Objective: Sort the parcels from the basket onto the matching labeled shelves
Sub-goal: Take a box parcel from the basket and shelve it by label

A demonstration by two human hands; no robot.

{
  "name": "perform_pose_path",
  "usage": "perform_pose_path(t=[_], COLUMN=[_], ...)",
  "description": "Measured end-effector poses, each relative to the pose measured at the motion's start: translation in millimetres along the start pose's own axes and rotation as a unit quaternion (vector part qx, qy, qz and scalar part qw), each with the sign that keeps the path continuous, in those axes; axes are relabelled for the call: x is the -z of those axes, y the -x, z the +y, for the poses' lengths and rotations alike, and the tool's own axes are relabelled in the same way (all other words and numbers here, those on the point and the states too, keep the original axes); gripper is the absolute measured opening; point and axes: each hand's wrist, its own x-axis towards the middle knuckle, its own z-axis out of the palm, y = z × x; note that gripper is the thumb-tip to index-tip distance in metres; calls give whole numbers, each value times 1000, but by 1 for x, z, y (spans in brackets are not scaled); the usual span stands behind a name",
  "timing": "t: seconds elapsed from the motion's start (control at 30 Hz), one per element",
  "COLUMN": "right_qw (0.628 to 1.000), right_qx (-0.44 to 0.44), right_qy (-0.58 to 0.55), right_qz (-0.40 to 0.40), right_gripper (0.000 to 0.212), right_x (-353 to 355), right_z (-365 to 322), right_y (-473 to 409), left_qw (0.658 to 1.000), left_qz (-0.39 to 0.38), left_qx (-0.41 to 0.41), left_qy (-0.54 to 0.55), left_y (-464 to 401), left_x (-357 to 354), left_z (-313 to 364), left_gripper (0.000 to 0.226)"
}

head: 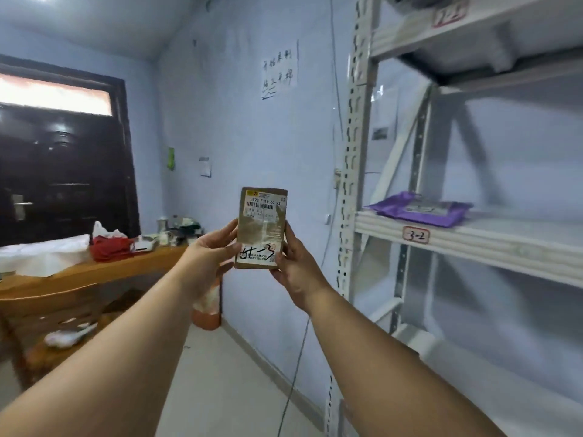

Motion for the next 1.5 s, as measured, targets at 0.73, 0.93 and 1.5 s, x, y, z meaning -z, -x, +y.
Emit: perform_pose_path(t=[0.73,0.93,1.5], right_qw=[844,790,782], right_qx=[-105,-131,-277], right_qy=[235,305,212], right_qz=[470,515,516], right_gripper=[71,67,60], right_x=[219,295,376], right_z=[-86,-84,49], right_y=[396,452,551], left_qw=[903,894,886], left_qz=[-392,-405,-352], left_qx=[162,180,295], left_qy=[64,64,-62], left_y=[172,203,276], left_x=[-378,-461,-527], left_z=[-111,-150,-325], left_gripper=[40,45,43])
